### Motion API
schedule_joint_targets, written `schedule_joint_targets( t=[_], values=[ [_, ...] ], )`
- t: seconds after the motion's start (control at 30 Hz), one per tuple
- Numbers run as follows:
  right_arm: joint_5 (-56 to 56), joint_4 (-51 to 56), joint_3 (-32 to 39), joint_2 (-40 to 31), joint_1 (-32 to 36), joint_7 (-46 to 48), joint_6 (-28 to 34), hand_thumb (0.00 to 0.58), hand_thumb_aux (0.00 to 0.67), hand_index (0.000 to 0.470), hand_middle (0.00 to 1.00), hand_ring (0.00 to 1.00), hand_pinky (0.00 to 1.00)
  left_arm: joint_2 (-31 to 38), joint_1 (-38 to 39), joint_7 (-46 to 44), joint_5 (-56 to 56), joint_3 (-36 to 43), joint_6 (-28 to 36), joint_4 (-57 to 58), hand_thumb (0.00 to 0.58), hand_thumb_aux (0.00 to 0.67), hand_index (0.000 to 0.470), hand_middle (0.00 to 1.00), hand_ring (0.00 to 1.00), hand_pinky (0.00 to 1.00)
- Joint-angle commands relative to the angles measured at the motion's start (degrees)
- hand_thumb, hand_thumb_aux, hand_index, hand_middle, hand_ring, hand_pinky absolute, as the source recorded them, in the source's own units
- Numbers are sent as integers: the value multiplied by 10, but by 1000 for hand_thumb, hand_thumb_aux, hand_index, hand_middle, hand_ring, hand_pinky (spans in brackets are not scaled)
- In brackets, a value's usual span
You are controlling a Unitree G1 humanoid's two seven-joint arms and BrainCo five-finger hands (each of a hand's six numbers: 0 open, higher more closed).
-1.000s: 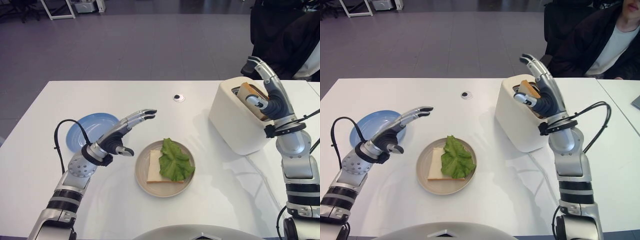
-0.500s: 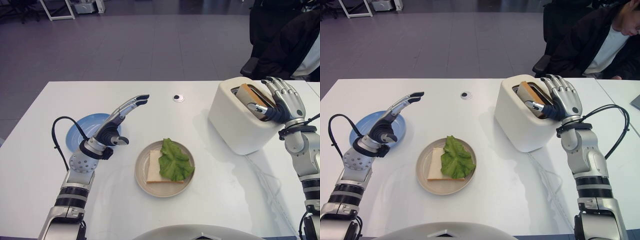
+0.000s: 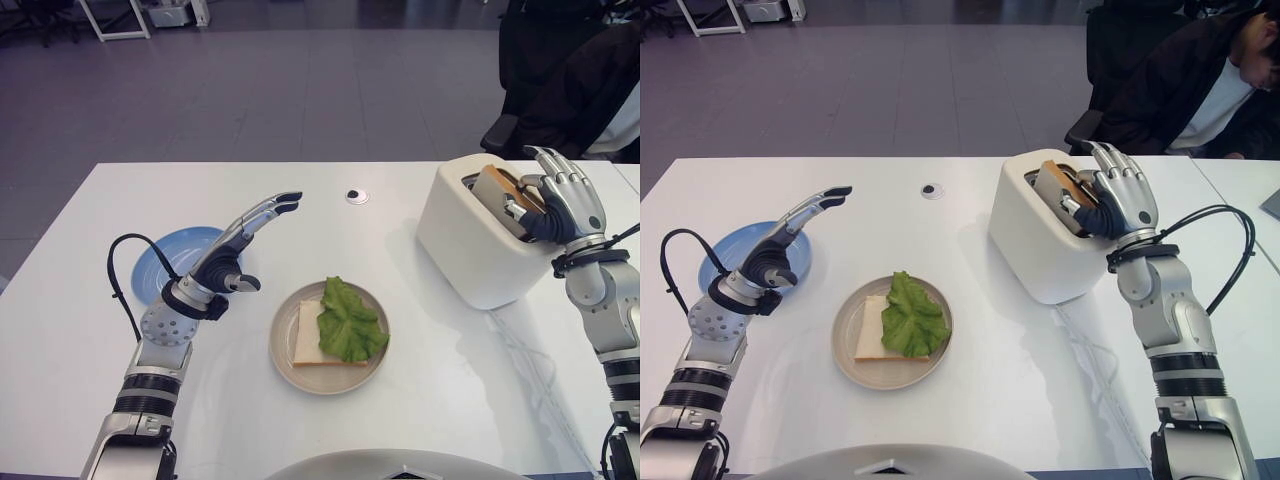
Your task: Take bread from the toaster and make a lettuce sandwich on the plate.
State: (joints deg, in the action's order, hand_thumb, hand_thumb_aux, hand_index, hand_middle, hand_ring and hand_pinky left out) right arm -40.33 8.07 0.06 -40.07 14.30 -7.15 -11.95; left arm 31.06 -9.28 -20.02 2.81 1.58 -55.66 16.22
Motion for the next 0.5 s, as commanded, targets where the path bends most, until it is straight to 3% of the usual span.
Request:
schedule_joint_targets(
  t=[0.03, 0.5],
  values=[
    [11, -2, -6, -1, -7, 0, 4, 580, 670, 470, 0, 0, 0, -2, -1, -7, -8, -7, 1, 3, 0, 0, 0, 0, 0, 0],
    [47, -63, -63, 8, -2, -29, 14, 580, 670, 470, 0, 0, 0, -9, -10, -12, -9, -9, 4, 9, 0, 0, 0, 0, 0, 0]
  ],
)
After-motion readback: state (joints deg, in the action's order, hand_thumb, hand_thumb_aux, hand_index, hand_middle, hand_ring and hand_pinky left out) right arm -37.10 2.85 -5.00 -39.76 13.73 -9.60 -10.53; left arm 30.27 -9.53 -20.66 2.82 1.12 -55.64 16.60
